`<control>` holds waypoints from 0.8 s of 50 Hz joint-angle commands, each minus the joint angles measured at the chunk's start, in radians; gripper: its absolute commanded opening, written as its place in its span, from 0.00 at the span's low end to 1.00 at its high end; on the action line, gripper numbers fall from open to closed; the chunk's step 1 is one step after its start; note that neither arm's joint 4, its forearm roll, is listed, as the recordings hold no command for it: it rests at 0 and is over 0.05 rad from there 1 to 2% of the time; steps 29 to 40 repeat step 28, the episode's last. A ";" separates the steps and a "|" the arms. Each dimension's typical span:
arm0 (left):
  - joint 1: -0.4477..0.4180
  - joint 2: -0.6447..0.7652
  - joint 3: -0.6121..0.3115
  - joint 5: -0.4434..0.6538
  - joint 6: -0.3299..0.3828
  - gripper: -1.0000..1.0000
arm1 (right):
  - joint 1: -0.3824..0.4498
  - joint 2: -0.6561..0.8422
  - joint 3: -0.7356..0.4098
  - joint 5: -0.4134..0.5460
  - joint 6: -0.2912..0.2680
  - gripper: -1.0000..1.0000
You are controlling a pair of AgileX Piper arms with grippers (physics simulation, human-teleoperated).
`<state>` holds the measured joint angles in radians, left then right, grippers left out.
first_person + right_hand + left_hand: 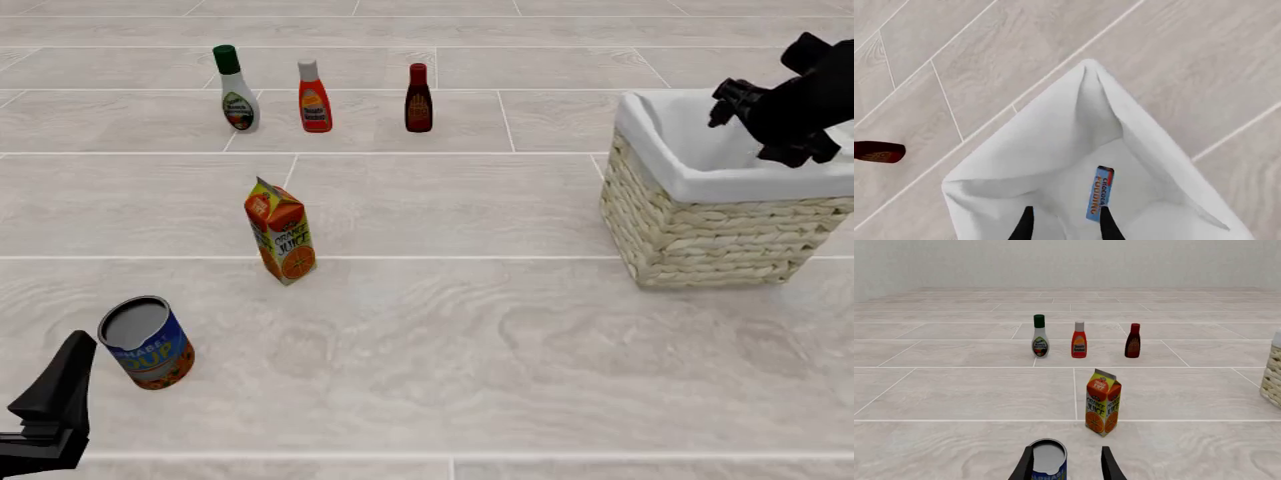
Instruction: Pick the chocolate pudding and place it in the basket.
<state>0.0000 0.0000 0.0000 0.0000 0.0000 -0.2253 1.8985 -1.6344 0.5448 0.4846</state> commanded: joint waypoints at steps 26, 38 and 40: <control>0.000 0.000 0.000 0.000 0.000 1.00 | 0.004 -0.004 0.010 -0.006 0.025 1.00; 0.000 0.000 0.000 0.000 0.000 1.00 | 0.005 -0.004 0.009 -0.004 0.026 1.00; 0.000 0.000 0.000 0.000 0.000 1.00 | 0.005 -0.004 0.009 -0.004 0.026 1.00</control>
